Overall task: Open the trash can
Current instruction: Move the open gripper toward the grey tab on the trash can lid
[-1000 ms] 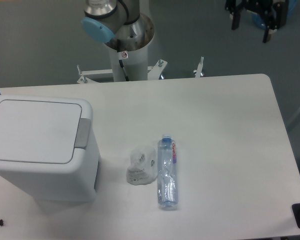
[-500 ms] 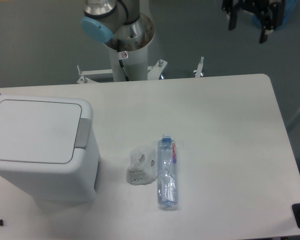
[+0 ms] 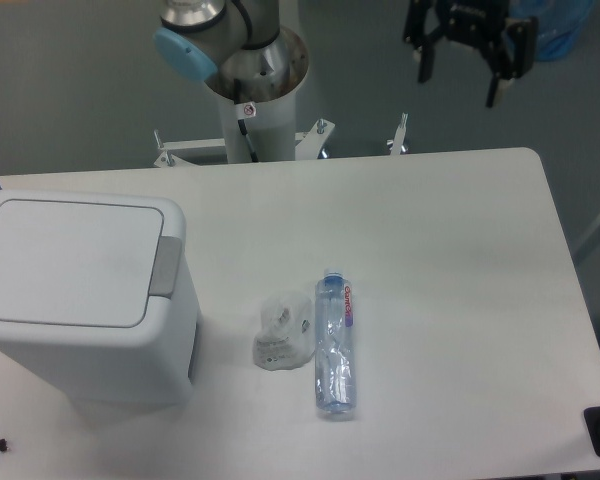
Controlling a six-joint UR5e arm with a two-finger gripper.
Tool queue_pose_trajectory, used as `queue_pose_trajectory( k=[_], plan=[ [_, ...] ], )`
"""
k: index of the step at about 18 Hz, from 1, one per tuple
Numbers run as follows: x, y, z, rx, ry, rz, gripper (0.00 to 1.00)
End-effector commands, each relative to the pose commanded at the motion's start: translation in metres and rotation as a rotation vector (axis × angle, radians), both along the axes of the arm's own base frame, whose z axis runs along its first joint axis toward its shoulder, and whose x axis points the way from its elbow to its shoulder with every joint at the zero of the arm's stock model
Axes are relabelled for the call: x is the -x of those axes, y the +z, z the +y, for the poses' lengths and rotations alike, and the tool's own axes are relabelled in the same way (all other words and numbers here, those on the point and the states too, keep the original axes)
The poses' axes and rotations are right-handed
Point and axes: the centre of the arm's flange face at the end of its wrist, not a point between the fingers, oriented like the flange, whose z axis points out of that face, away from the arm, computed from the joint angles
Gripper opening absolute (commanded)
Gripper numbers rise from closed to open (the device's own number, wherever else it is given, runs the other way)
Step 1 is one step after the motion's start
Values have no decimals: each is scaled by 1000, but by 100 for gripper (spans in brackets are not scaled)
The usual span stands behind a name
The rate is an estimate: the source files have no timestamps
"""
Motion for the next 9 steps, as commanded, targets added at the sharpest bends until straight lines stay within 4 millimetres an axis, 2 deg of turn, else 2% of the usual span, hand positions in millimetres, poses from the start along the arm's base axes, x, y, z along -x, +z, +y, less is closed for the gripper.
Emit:
queue_pose_trajectory(
  k=[1,4,9],
  plan=[
    [-5,-4,21,-16,25,-6,100],
    [-15,-8,51,-58,124,-31,100],
    [-54,-32,120,-88,260,-151,100]
  ],
)
